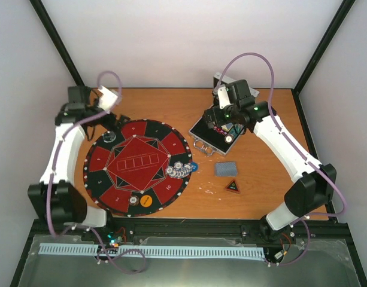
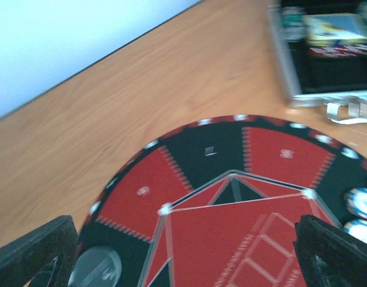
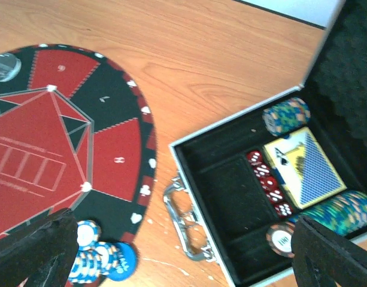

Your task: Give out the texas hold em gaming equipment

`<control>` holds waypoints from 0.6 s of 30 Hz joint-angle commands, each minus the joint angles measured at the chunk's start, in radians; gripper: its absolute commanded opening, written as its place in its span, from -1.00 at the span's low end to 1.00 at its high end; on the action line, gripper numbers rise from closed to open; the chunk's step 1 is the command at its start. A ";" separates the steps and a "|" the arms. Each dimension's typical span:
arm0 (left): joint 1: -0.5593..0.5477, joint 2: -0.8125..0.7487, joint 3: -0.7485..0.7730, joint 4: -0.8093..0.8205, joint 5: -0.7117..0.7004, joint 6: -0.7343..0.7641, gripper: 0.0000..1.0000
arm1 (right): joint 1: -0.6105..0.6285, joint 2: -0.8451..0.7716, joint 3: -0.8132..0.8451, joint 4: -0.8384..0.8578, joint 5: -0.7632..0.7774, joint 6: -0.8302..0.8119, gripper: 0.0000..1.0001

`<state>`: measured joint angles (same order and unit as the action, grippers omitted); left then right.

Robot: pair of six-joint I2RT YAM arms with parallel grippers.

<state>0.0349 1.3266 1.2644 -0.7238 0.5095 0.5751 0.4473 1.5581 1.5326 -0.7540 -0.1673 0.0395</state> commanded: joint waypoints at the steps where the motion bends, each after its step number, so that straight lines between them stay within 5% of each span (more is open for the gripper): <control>1: 0.174 0.177 0.157 -0.179 -0.067 -0.220 0.99 | -0.007 -0.017 -0.021 -0.063 0.171 -0.033 0.91; 9: 0.231 0.053 -0.073 0.124 -0.039 -0.352 0.99 | -0.008 -0.067 -0.180 -0.192 0.231 0.056 0.92; 18: 0.230 0.004 -0.197 0.214 -0.019 -0.401 1.00 | -0.007 -0.142 -0.484 -0.147 0.141 0.190 1.00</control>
<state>0.2672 1.3434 1.0916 -0.5797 0.4732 0.2138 0.4435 1.4410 1.1294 -0.9176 -0.0010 0.1448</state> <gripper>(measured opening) 0.997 0.989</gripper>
